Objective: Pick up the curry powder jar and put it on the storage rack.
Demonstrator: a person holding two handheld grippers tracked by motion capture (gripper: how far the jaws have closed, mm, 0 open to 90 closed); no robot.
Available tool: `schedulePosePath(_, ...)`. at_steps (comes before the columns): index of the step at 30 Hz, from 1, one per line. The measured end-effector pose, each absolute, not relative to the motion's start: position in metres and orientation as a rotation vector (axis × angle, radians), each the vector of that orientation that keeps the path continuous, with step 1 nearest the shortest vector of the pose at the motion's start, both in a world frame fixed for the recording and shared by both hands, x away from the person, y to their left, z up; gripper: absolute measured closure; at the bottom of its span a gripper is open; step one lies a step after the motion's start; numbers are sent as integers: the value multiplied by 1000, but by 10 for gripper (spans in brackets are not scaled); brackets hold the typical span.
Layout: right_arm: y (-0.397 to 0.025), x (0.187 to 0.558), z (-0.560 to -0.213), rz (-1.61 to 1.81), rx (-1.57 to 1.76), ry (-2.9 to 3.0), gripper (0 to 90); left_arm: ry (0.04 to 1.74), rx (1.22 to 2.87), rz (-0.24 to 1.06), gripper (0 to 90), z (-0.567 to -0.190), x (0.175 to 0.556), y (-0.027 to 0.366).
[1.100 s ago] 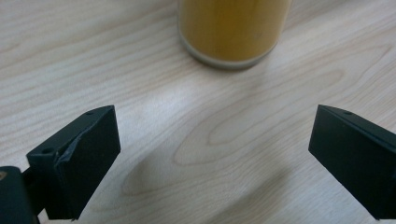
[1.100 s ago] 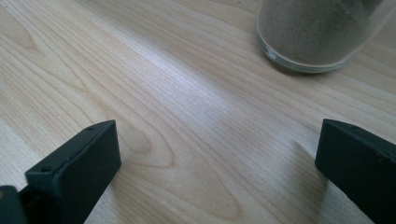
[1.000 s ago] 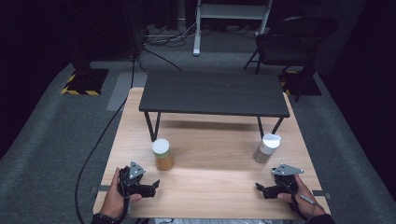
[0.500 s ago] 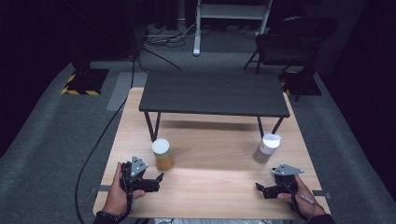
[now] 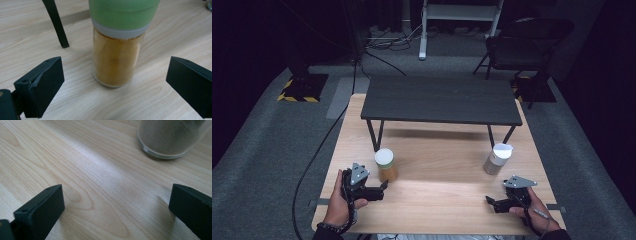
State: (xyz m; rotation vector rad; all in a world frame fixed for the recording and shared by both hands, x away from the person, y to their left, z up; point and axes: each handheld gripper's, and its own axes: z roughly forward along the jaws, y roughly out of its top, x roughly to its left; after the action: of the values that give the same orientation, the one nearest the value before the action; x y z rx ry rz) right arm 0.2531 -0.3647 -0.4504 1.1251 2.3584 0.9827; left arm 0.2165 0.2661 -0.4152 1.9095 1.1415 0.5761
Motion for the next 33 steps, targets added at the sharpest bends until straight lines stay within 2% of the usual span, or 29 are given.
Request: schedulePosePath(33, -365, 253, -450, 984, 1121, 2361, 0, 1150, 1844, 510, 21, -422, 247, 256)
